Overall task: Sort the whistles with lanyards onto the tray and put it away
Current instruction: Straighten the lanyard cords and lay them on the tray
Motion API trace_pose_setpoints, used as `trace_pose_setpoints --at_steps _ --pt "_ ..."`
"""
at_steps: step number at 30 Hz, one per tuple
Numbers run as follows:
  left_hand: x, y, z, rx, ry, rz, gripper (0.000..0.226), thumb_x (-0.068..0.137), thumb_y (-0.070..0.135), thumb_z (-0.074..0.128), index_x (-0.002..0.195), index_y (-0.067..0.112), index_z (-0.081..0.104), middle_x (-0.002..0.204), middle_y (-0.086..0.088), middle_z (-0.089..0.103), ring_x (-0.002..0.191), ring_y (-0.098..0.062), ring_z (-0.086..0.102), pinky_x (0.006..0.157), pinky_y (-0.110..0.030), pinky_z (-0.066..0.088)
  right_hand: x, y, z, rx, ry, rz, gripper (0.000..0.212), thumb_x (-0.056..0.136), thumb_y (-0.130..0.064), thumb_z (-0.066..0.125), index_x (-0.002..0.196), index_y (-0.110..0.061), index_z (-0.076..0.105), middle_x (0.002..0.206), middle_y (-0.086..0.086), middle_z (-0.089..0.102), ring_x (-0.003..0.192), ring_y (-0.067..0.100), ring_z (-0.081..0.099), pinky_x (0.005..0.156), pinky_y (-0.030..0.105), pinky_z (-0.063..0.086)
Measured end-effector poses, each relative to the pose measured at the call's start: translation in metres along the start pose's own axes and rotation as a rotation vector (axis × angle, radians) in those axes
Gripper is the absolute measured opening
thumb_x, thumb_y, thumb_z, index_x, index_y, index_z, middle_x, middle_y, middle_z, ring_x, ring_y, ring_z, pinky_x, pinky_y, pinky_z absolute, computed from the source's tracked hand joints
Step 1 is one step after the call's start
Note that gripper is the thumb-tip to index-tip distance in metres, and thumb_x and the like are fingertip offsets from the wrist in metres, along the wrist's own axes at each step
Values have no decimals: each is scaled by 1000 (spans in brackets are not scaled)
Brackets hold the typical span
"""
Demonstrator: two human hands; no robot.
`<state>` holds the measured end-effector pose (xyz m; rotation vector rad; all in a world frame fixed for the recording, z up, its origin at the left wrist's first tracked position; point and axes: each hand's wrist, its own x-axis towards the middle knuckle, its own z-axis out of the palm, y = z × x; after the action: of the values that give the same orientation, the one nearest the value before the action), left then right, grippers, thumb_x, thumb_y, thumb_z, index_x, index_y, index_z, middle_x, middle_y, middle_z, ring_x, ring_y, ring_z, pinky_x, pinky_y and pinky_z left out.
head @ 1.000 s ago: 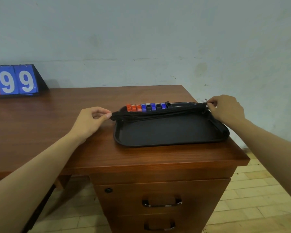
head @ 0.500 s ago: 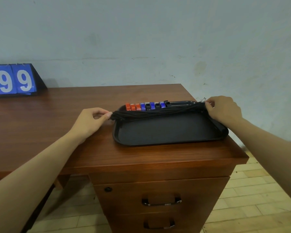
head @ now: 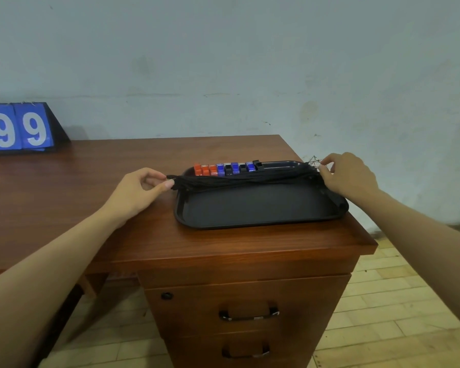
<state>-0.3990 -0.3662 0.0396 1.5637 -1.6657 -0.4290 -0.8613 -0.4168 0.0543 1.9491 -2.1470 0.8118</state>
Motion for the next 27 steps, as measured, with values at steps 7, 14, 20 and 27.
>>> trace_pose_setpoints --at_steps 7,14,20,27 --pt "-7 5 -6 75 44 -26 39 88 64 61 100 27 63 95 5 65 88 -13 61 77 -34 48 -21 4 -7 -58 -56 49 37 97 -45 53 123 -18 57 118 9 61 103 32 62 83 43 51" --pt "-20 28 -5 230 -85 -28 54 98 62 44 80 18 69 73 -1 67 70 -17 62 66 -31 48 -34 0 -13 -63 -152 157 50 98 -49 50 124 -6 48 122 20 57 110 42 59 88 45 48" --pt "-23 39 4 357 -196 -19 45 96 63 47 89 24 67 80 7 66 78 -9 62 68 -26 44 -34 0 -12 -55 -269 170 45 83 -55 41 85 -13 57 80 11 64 79 32 64 79 40 56" --pt "-22 40 10 438 -219 -27 34 98 53 52 102 22 65 92 5 63 83 -10 58 74 -26 43 -37 -2 -11 -76 -265 145 36 91 -47 49 93 -12 59 86 11 63 84 33 61 71 35 46"
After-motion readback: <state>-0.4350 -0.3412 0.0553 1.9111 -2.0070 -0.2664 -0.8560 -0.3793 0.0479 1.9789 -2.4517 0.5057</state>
